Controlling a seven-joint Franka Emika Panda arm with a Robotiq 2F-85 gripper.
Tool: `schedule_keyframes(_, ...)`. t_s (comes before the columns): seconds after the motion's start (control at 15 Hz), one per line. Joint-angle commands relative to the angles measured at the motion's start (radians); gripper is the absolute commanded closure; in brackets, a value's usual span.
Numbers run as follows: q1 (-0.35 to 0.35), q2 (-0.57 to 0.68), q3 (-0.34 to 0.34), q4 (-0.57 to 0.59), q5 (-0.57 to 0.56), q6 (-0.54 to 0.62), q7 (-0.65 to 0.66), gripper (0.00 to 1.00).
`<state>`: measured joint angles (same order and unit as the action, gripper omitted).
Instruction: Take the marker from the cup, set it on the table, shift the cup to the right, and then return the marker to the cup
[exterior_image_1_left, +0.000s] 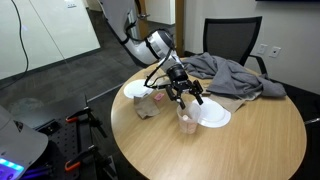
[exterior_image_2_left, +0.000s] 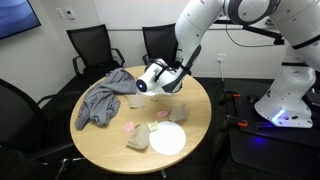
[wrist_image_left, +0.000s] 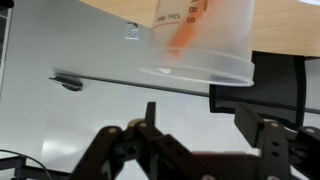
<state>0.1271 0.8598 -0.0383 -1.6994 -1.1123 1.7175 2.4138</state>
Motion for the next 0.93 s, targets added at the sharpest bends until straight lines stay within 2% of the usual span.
schedule_keyframes(0.0,0.015,-0.051,-0.002,-0.026,0.007,-0.039,0.051,0.0)
schedule_keyframes(0.47,0.019,-0.165,0.023,-0.07,0.015,-0.062,-0.006,0.0)
schedule_keyframes(0.87,0.025,-0.294,0.052,-0.11,0.042,-0.166,-0.086,0.0)
